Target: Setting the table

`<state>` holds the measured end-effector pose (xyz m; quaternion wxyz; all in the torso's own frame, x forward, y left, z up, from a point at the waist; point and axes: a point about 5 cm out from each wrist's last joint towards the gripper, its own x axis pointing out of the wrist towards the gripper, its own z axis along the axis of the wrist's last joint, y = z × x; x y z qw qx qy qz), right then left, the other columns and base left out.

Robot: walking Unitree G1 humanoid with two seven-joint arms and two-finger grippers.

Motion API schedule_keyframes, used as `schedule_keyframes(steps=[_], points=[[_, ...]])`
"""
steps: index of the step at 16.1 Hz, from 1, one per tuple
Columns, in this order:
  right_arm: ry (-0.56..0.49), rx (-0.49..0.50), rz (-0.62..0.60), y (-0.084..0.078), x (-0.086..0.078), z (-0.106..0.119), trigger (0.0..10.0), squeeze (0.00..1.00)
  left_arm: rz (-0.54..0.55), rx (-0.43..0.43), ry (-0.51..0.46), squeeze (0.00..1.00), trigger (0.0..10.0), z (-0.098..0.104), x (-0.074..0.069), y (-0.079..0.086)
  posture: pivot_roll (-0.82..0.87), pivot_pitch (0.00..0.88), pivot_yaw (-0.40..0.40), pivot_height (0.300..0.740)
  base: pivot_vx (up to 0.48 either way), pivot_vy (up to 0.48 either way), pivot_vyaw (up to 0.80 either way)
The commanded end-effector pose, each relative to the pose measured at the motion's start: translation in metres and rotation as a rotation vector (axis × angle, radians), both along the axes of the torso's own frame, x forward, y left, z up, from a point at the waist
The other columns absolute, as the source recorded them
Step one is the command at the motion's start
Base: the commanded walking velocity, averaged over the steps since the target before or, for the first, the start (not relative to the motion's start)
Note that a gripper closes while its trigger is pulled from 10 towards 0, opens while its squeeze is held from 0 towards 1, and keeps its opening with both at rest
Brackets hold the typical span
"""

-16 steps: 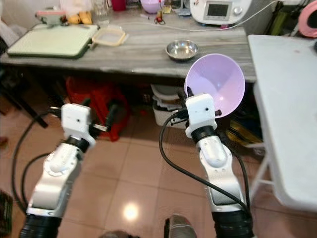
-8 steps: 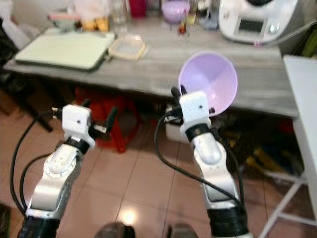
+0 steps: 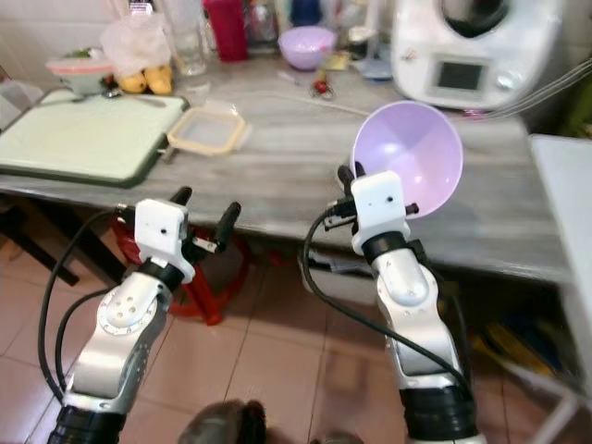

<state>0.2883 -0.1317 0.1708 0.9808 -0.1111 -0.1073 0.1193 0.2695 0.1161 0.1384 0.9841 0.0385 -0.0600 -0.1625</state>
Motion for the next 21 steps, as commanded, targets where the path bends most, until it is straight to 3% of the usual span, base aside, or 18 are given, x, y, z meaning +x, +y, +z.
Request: schedule_keyframes(steps=[1, 7, 9, 13, 16, 21], points=[[-0.008, -0.006, 0.026, 0.003, 0.000, 0.003, 10.0, 0.00, -0.001, 0.001, -0.019, 0.00, 10.0, 0.005, 0.001, 0.002, -0.03, 0.064, 0.054, 0.740, 0.469, 0.000, 0.00], [0.005, -0.057, 0.210, 0.021, 0.006, 0.004, 10.0, 0.00, 0.109, -0.017, -0.018, 0.00, 10.0, 0.006, -0.001, 0.019, 0.00, 0.064, 0.050, 0.740, 0.148, 0.000, 0.00], [0.009, -0.060, 0.238, 0.022, 0.012, 0.007, 10.0, 0.00, 0.151, -0.019, -0.005, 0.00, 10.0, 0.005, -0.002, 0.025, 0.00, 0.067, 0.051, 0.740, 0.000, 0.000, 0.00], [0.019, -0.139, 0.435, 0.030, 0.030, 0.020, 10.0, 0.00, 0.170, -0.013, 0.018, 0.00, 10.0, 0.003, -0.005, 0.028, 0.01, 0.087, 0.059, 0.740, 0.000, 0.000, 0.00], [0.090, -0.226, 0.416, 0.025, 0.056, 0.021, 10.0, 0.00, 0.155, -0.004, 0.027, 0.00, 10.0, 0.004, -0.009, 0.027, 0.04, 0.102, 0.060, 0.740, 0.000, 0.000, 0.00], [0.228, -0.243, 0.277, 0.000, 0.075, 0.009, 10.0, 0.00, 0.146, 0.003, 0.050, 0.00, 10.0, 0.002, -0.014, 0.029, 0.05, 0.120, 0.069, 0.740, 0.000, 0.000, 0.00]])
